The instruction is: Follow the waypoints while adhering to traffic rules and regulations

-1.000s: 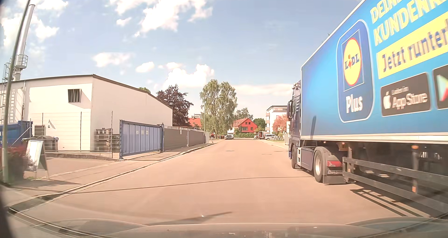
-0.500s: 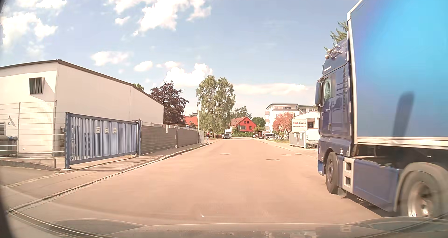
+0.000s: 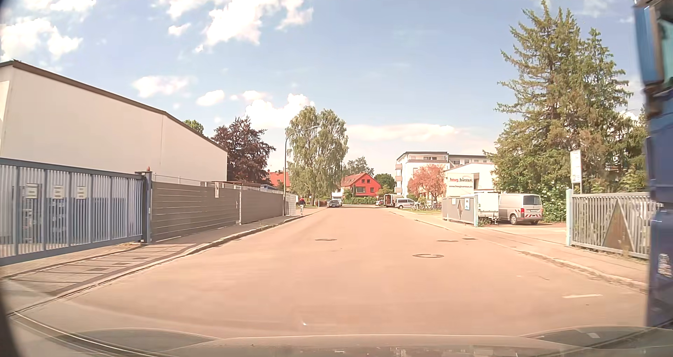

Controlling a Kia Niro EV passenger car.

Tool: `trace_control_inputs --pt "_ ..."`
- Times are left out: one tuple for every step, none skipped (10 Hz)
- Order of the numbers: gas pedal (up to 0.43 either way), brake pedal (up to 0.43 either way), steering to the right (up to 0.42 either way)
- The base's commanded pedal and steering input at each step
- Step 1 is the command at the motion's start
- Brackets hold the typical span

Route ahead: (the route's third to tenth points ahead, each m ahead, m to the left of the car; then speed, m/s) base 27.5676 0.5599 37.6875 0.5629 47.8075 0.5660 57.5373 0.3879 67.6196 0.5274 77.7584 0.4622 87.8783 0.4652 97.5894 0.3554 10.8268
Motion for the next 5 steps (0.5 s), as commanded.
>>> trace_control_inputs --pt "0.15 0.018 0.02" --pt "0.138 0.018 0.022" --pt "0.13 0.018 0.024" --pt "0.079 0.018 0.025" --pt "0.067 0.018 0.026"
